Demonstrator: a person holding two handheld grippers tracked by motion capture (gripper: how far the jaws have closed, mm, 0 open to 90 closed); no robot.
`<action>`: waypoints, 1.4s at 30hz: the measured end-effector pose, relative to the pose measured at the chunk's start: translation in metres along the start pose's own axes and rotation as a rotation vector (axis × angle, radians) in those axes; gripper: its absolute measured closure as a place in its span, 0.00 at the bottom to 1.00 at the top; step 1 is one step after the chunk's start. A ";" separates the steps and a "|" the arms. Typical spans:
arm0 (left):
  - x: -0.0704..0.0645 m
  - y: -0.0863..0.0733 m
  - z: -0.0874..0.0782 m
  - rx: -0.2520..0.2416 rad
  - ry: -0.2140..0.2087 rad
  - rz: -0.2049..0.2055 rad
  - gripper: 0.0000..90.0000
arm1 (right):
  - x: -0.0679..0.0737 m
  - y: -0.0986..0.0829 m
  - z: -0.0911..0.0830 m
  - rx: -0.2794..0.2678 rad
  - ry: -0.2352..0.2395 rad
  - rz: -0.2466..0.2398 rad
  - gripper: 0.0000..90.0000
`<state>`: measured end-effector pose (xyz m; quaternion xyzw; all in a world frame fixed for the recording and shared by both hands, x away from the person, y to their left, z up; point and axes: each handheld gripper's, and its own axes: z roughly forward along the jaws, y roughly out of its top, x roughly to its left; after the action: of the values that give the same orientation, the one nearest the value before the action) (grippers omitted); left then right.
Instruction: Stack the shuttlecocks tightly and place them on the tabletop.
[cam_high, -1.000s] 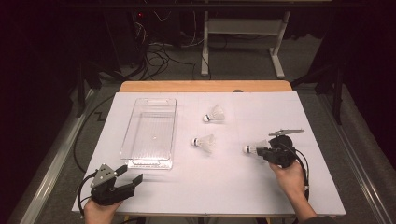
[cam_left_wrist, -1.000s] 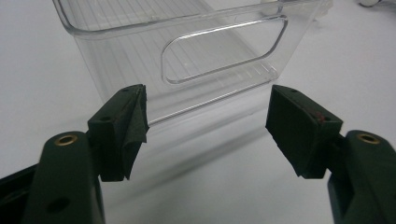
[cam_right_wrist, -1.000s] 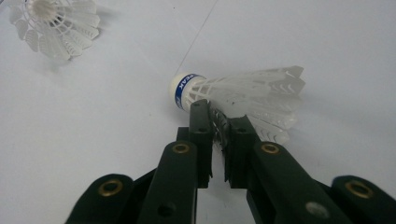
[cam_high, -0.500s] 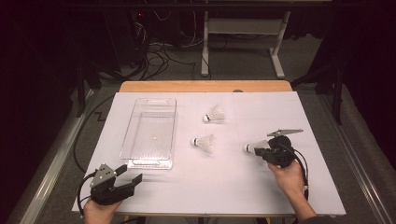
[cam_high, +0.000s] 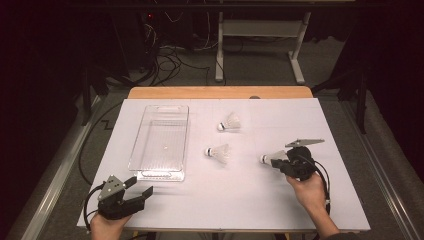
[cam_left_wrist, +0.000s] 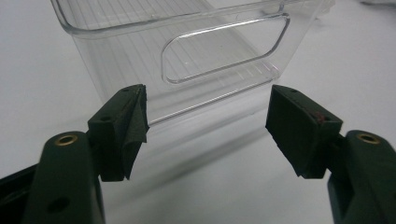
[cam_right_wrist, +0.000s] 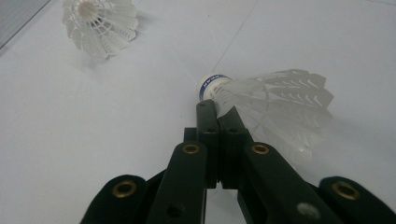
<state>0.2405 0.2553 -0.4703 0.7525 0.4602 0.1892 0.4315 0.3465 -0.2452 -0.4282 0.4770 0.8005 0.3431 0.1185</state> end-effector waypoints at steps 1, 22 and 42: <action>0.000 0.000 0.000 0.001 0.000 -0.001 0.34 | 0.000 0.000 0.000 0.000 0.002 -0.001 1.00; 0.000 0.000 0.000 -0.002 -0.005 0.003 0.34 | 0.012 0.004 0.003 -0.005 0.044 -0.028 1.00; 0.000 0.000 0.000 0.000 -0.002 0.006 0.34 | 0.018 0.009 0.011 -0.008 0.079 -0.037 1.00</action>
<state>0.2409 0.2548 -0.4701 0.7541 0.4575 0.1900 0.4312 0.3495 -0.2227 -0.4280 0.4476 0.8118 0.3627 0.0951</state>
